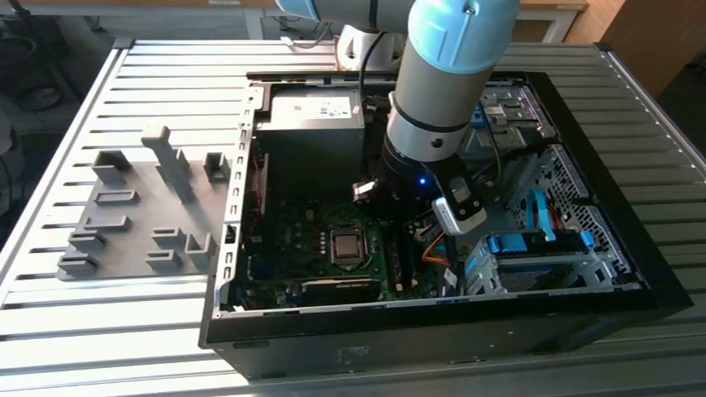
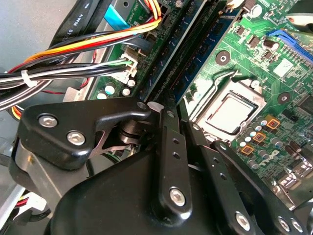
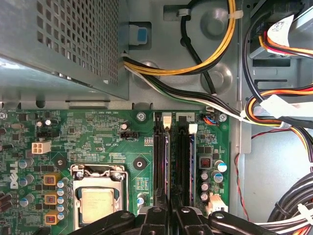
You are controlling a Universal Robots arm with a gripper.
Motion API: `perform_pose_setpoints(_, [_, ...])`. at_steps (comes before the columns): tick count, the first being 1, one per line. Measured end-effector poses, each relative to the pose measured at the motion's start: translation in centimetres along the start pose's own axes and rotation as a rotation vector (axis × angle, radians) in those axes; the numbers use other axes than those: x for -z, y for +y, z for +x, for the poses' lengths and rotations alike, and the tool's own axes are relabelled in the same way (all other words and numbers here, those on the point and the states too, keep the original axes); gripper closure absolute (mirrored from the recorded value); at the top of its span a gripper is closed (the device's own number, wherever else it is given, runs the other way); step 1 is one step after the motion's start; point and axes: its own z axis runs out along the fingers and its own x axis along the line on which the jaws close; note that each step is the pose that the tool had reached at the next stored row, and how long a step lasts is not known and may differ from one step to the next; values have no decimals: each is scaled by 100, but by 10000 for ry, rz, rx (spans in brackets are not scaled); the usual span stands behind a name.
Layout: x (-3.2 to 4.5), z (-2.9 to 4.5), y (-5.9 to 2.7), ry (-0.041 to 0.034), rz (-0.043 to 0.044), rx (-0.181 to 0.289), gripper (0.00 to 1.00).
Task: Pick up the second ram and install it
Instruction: 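Insert the second ram into the second slot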
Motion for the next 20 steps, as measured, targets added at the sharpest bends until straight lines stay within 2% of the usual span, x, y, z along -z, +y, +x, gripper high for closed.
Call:
perform_pose_setpoints(9, [-3, 0, 0, 0, -1, 0, 86])
perform_pose_setpoints(14, [-39, -2, 0, 10, 6, 0, 86])
perform_pose_setpoints(20, [-47, -3, 1, 9, 1, 0, 86])
